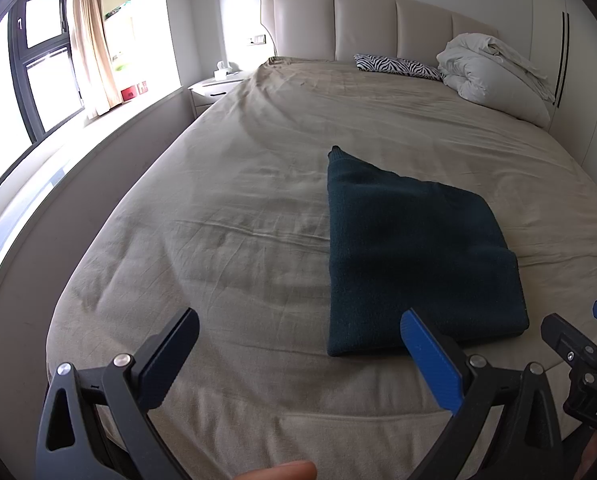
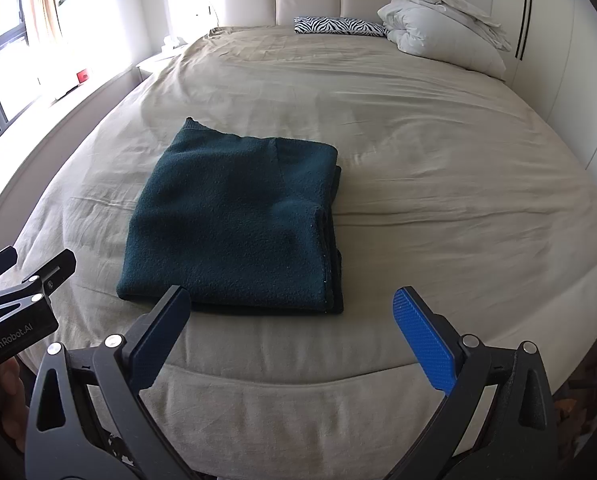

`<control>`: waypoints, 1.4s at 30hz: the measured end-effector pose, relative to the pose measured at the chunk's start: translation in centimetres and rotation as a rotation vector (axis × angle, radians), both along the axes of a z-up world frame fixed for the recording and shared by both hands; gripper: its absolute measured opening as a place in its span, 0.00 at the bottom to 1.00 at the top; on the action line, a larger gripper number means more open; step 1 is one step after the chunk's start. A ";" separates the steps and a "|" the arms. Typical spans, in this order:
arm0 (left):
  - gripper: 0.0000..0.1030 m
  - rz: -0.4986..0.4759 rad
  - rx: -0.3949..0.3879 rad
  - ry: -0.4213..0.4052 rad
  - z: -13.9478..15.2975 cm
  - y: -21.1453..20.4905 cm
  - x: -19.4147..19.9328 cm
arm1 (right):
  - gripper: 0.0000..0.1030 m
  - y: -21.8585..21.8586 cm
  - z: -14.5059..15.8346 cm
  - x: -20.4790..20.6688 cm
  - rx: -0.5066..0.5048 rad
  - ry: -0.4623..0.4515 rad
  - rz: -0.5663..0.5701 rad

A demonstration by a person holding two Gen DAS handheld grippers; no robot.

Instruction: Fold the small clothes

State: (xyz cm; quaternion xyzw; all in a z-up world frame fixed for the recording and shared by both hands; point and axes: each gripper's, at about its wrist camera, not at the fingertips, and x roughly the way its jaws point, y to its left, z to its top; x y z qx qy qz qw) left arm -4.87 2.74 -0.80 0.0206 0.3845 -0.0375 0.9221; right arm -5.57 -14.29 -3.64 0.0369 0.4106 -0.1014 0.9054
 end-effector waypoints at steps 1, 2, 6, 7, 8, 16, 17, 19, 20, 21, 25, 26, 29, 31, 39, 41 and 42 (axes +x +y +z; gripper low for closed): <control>1.00 0.000 0.000 0.000 0.0 0.0 0.0 | 1.00 0.0 0.0 0.0 -0.001 0.000 0.000; 1.00 0.000 -0.001 0.000 0.0 0.0 0.0 | 1.00 0.0 0.0 0.0 -0.001 0.000 0.000; 1.00 0.000 0.000 0.001 0.0 0.0 0.0 | 1.00 0.0 0.0 0.0 0.000 0.000 -0.001; 1.00 0.000 0.000 0.001 0.0 0.0 0.0 | 1.00 0.0 0.0 0.0 0.000 0.000 -0.001; 1.00 0.000 0.000 0.000 0.0 0.0 0.0 | 1.00 0.0 0.0 0.0 0.001 0.000 -0.001; 1.00 0.000 0.001 0.002 0.0 0.0 0.0 | 1.00 0.0 0.0 0.0 0.000 0.000 -0.002; 1.00 0.000 0.000 0.002 -0.1 0.0 0.0 | 1.00 0.0 0.0 0.0 0.001 0.000 -0.001; 1.00 0.000 0.000 0.002 -0.1 0.0 0.0 | 1.00 0.0 0.0 0.0 0.002 0.001 -0.001; 1.00 0.000 0.000 0.002 -0.1 0.0 0.0 | 1.00 0.0 0.0 0.0 0.001 0.000 -0.001; 1.00 0.000 0.000 0.002 -0.1 0.0 0.0 | 1.00 0.0 0.0 0.0 0.000 0.000 -0.001; 1.00 -0.001 0.001 0.002 -0.1 0.0 0.1 | 1.00 0.0 0.0 0.0 0.001 0.000 -0.001; 1.00 -0.001 0.001 0.003 -0.1 0.0 0.1 | 1.00 0.0 0.0 0.0 0.001 0.000 -0.001; 1.00 -0.001 0.000 0.004 -0.1 0.0 0.0 | 1.00 0.0 0.0 0.0 0.001 0.001 -0.001; 1.00 -0.001 0.000 0.004 -0.2 0.1 0.0 | 1.00 0.0 0.0 0.0 0.002 0.001 -0.001; 1.00 -0.002 0.002 0.007 -0.4 0.1 0.0 | 1.00 0.2 -0.3 0.1 0.003 0.006 0.002; 1.00 -0.003 0.003 0.009 -0.7 0.1 -0.1 | 1.00 0.3 -0.3 0.1 0.005 0.007 0.003; 1.00 -0.002 0.003 0.009 -0.6 0.0 -0.1 | 1.00 0.3 -0.3 0.1 0.006 0.007 0.002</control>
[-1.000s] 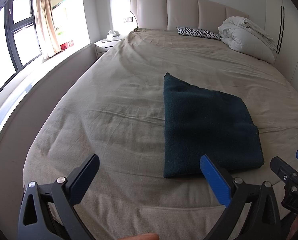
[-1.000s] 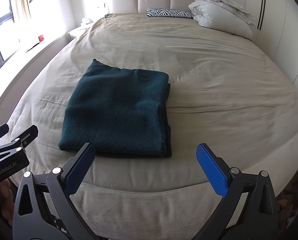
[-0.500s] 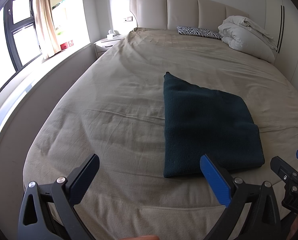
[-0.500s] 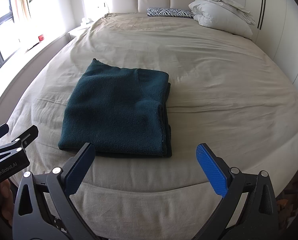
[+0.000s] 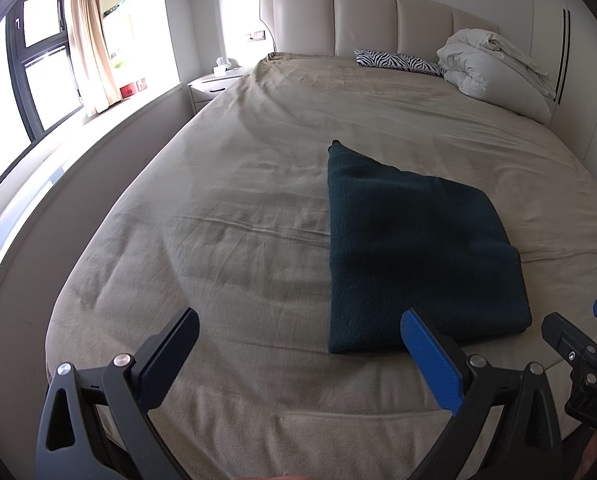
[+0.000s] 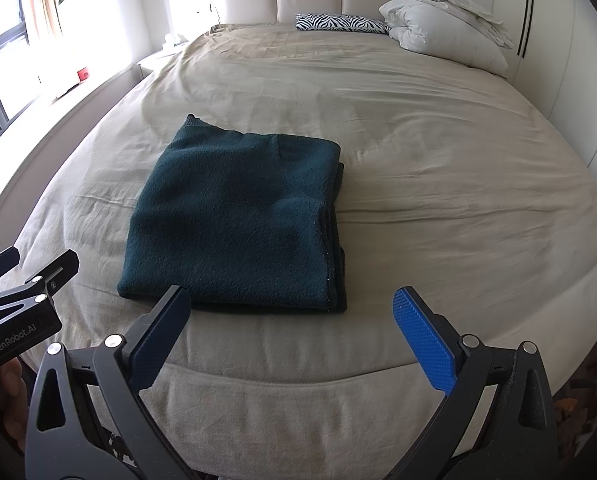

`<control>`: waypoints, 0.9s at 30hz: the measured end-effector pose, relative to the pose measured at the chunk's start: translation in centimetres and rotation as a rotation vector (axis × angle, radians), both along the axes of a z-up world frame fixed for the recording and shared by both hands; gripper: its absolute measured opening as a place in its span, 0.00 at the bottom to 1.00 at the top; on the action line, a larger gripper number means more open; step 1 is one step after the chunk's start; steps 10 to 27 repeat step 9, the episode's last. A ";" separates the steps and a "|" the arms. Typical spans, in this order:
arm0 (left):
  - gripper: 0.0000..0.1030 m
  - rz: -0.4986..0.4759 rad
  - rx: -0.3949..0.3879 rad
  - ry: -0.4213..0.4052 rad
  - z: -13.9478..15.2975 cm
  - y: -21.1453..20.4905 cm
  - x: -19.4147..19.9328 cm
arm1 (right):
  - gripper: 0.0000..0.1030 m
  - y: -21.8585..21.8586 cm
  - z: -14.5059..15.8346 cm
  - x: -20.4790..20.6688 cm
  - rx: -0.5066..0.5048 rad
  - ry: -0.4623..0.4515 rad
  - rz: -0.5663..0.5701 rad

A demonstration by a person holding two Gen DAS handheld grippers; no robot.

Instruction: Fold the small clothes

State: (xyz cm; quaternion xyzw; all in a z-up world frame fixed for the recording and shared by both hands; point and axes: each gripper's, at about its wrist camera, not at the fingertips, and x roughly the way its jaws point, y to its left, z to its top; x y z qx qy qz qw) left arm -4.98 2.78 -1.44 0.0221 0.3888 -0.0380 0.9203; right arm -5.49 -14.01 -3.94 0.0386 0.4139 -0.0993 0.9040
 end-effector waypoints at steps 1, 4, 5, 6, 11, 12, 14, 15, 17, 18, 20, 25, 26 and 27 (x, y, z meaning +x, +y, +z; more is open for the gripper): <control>1.00 -0.001 0.000 0.002 -0.1 0.0 0.0 | 1.00 0.1 0.0 0.0 0.000 0.000 0.000; 1.00 -0.004 -0.002 0.005 -0.2 0.1 0.0 | 1.00 0.0 0.0 0.0 0.002 0.002 0.001; 1.00 -0.005 -0.001 0.002 -0.2 0.1 0.0 | 1.00 0.0 -0.1 0.0 0.003 0.004 0.000; 1.00 -0.003 -0.001 0.000 -0.1 0.2 0.1 | 1.00 0.0 -0.1 0.0 0.003 0.004 0.000; 1.00 -0.001 -0.010 0.002 -0.2 0.4 0.4 | 1.00 0.0 -0.2 -0.1 0.003 0.006 -0.001; 1.00 -0.001 -0.010 0.002 -0.2 0.4 0.4 | 1.00 0.0 -0.2 -0.1 0.003 0.006 -0.001; 1.00 -0.001 -0.010 0.002 -0.2 0.4 0.4 | 1.00 0.0 -0.2 -0.1 0.003 0.006 -0.001; 1.00 -0.001 -0.010 0.002 -0.2 0.4 0.4 | 1.00 0.0 -0.2 -0.1 0.003 0.006 -0.001; 1.00 -0.001 -0.010 0.002 -0.2 0.4 0.4 | 1.00 0.0 -0.2 -0.1 0.003 0.006 -0.001; 1.00 -0.001 -0.010 0.002 -0.2 0.4 0.4 | 1.00 0.0 -0.2 -0.1 0.003 0.006 -0.001; 1.00 -0.001 -0.010 0.002 -0.2 0.4 0.4 | 1.00 0.0 -0.2 -0.1 0.003 0.006 -0.001; 1.00 -0.001 -0.010 0.002 -0.2 0.4 0.4 | 1.00 0.0 -0.2 -0.1 0.003 0.006 -0.001; 1.00 -0.001 -0.010 0.002 -0.2 0.4 0.4 | 1.00 0.0 -0.2 -0.1 0.003 0.006 -0.001; 1.00 -0.001 -0.010 0.002 -0.2 0.4 0.4 | 1.00 0.0 -0.2 -0.1 0.003 0.006 -0.001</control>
